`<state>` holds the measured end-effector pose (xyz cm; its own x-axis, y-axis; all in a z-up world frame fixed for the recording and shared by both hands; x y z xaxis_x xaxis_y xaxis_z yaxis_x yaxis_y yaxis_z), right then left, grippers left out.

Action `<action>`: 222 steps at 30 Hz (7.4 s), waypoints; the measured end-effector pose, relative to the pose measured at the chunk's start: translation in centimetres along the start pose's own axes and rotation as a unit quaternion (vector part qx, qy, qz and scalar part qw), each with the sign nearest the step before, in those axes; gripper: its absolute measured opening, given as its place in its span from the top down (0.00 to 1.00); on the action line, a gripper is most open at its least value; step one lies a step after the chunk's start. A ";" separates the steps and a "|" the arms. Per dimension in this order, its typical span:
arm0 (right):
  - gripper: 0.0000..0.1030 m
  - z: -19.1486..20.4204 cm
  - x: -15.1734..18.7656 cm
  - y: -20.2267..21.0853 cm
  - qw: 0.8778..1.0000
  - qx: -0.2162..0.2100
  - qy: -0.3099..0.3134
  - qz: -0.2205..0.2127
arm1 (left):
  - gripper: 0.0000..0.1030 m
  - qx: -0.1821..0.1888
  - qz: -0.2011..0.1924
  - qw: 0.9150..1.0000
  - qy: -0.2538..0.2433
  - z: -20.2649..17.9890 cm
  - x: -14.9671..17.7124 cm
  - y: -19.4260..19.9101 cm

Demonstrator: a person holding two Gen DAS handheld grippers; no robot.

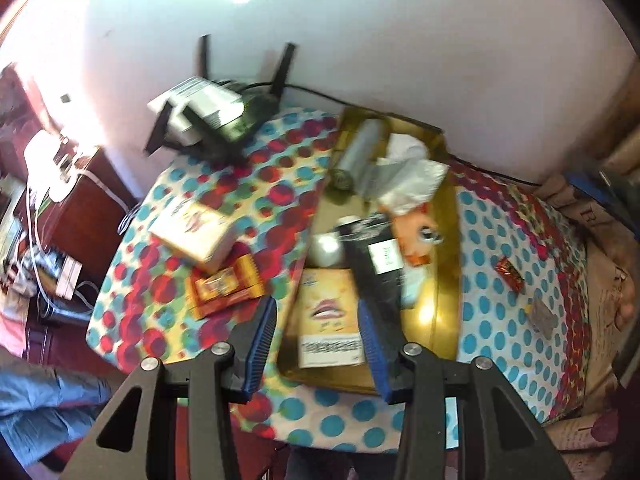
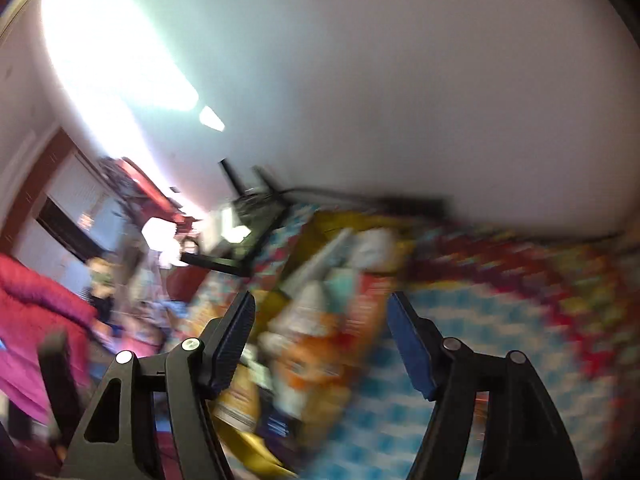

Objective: Organize objects
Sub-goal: 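Reach the right gripper to the silver blister pack and grasp it, then carry the silver blister pack into the gold tray and release it, then grasp the red candy bar with the left gripper, then carry the red candy bar into the gold tray and release it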

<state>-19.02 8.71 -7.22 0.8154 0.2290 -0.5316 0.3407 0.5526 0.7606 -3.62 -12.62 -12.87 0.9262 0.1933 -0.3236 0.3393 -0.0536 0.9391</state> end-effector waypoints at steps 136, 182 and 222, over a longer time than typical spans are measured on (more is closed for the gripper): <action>0.36 -16.0 21.4 7.3 0.997 0.044 -0.013 0.066 | 0.58 0.035 0.126 0.991 0.033 -27.5 -2.7 -15.7; 0.35 -8.3 17.7 3.0 0.997 -0.008 0.026 0.069 | 0.82 -0.052 0.013 0.998 0.016 -9.5 -1.0 -3.4; 0.25 -1.7 17.6 0.9 0.997 0.021 0.026 0.067 | 0.74 -0.043 0.030 0.998 -0.034 -6.1 -0.5 -4.9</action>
<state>-5.16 14.63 -16.51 0.8294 0.3405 -0.4429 0.2516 0.4803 0.8403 -6.76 -6.51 -16.59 0.9544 0.1244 -0.2715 0.2708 0.0224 0.9624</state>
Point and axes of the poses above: each gripper's, at about its wrist camera, not at the fingertips, and y roughly against the way its jaws point, z to its left, x to its underside, the point moved 5 cm from there along -y, roughly the way its jaws point, and after that the axes turned 8 degrees about z, right-handed, at the moved point
